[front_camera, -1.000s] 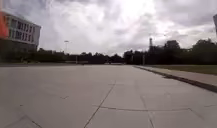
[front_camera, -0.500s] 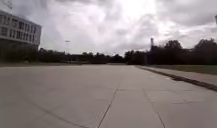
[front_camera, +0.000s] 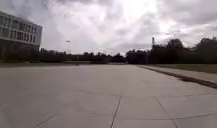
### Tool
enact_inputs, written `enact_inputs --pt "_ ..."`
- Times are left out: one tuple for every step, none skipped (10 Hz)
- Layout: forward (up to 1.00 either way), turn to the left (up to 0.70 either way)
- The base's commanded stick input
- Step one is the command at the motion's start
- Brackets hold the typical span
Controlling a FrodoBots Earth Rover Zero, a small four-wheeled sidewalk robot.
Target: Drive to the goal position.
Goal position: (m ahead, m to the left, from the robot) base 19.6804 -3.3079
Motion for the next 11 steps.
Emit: enact_inputs --pt "1.0 -0.4" --pt "1.0 -0.4" --pt "1.0 -0.4" --pt "1.0 -0.38" --pt "1.0 0.0" --pt "1.0 0.0" --pt "1.0 0.0" --pt "1.0 0.0" --pt "1.0 0.0" --pt "1.0 0.0" --pt "1.0 0.0"
